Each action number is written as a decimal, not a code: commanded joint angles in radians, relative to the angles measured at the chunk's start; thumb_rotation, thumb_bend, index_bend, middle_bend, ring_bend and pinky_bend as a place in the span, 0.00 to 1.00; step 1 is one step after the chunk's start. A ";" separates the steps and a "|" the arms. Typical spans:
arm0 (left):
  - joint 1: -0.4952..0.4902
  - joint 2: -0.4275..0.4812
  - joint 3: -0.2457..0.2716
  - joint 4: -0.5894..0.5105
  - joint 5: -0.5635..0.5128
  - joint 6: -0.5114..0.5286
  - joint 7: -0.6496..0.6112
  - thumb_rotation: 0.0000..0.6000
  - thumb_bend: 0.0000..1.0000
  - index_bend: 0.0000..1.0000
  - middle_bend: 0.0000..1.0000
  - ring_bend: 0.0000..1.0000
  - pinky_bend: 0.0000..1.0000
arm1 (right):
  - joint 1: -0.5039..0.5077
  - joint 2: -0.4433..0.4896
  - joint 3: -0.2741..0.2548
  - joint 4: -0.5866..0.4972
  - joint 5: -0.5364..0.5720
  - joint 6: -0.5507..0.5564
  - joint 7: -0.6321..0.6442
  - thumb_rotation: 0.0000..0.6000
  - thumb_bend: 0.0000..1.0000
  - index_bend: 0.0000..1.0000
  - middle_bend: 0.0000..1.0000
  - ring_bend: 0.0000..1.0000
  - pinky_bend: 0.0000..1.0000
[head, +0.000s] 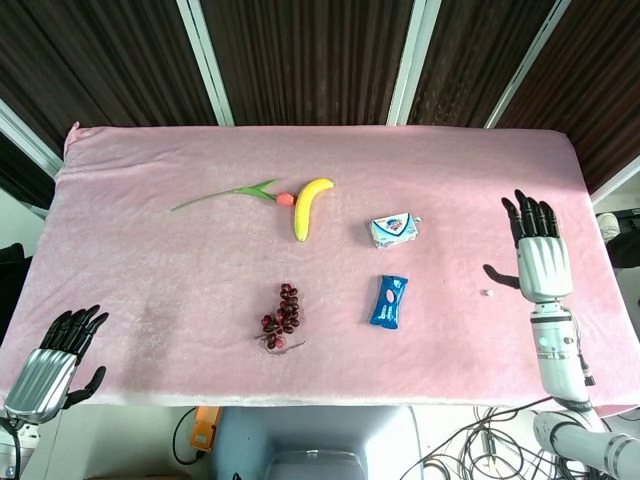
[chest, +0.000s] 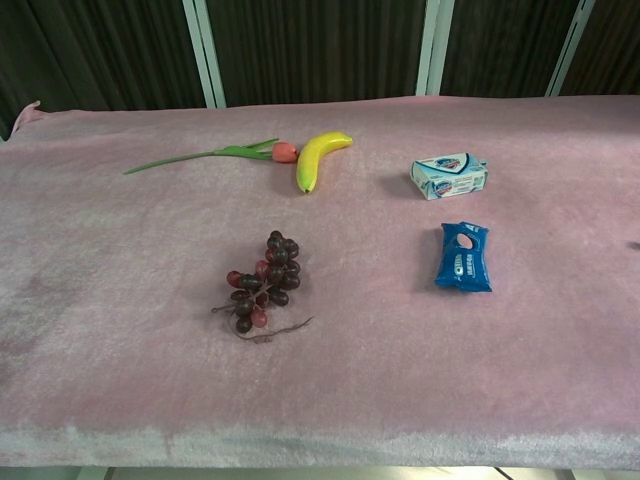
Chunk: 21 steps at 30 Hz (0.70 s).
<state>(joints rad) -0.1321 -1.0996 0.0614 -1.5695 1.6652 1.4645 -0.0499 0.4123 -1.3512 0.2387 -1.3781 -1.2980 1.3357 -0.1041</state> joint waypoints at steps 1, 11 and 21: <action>0.000 0.001 -0.001 0.000 -0.001 0.001 -0.001 0.98 0.42 0.00 0.00 0.00 0.04 | -0.054 0.044 -0.056 -0.056 -0.032 0.029 -0.006 1.00 0.22 0.00 0.00 0.00 0.00; -0.001 0.004 0.001 -0.005 -0.004 -0.007 0.005 0.97 0.42 0.00 0.00 0.00 0.04 | -0.234 0.152 -0.245 -0.254 -0.045 0.080 -0.168 1.00 0.22 0.00 0.00 0.00 0.00; -0.003 -0.001 0.001 -0.005 -0.003 -0.013 0.021 0.97 0.42 0.00 0.00 0.00 0.04 | -0.241 0.147 -0.230 -0.247 -0.093 0.088 -0.153 1.00 0.22 0.00 0.00 0.00 0.00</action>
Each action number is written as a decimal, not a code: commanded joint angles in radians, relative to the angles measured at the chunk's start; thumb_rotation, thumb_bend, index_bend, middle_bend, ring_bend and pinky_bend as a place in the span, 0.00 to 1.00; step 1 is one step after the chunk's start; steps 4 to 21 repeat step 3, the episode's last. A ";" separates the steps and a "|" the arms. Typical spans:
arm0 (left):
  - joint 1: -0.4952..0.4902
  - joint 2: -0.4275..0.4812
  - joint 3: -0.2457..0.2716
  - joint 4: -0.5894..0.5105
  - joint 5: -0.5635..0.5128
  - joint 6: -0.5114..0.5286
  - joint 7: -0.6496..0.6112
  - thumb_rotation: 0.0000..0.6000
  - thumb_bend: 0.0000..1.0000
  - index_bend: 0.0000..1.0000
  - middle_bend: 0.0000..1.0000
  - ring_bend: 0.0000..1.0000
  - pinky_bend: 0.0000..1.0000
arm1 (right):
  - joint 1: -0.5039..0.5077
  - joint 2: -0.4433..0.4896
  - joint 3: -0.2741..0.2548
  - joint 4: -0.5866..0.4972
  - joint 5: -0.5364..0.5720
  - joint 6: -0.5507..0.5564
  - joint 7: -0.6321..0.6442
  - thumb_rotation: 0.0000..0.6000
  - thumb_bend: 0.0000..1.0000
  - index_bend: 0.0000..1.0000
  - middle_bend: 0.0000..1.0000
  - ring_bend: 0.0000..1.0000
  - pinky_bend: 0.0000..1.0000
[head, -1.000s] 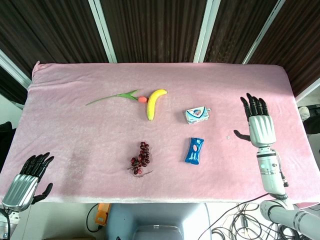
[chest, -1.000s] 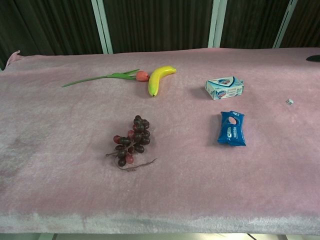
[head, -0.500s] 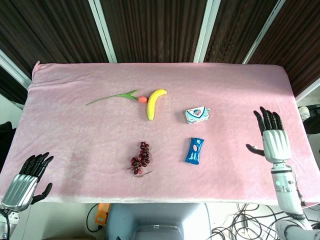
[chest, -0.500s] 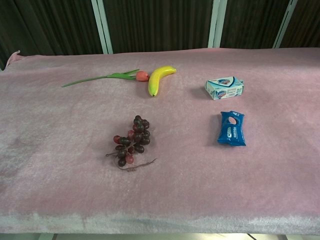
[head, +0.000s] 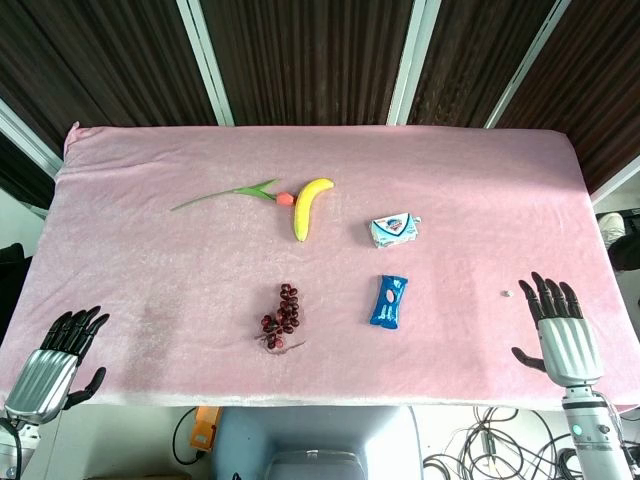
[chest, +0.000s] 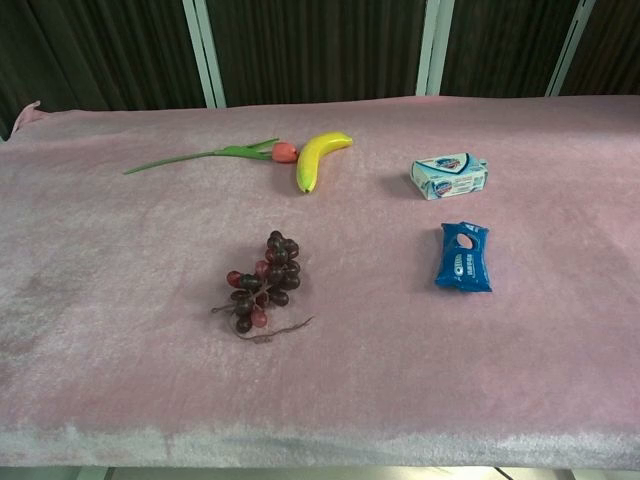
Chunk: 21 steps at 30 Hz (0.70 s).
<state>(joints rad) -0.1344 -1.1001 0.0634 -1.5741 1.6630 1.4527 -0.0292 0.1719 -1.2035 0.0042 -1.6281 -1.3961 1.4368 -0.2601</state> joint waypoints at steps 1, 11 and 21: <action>-0.001 -0.001 -0.001 0.000 -0.001 -0.002 0.000 0.98 0.42 0.00 0.00 0.00 0.04 | 0.000 0.000 0.005 0.003 0.005 -0.016 0.004 1.00 0.22 0.00 0.00 0.00 0.00; -0.001 -0.002 -0.001 0.002 0.000 0.001 -0.001 0.98 0.42 0.00 0.00 0.00 0.04 | -0.002 0.000 0.010 0.003 0.004 -0.015 0.005 1.00 0.22 0.00 0.00 0.00 0.00; -0.001 -0.002 -0.001 0.002 0.000 0.001 -0.001 0.98 0.42 0.00 0.00 0.00 0.04 | -0.002 0.000 0.010 0.003 0.004 -0.015 0.005 1.00 0.22 0.00 0.00 0.00 0.00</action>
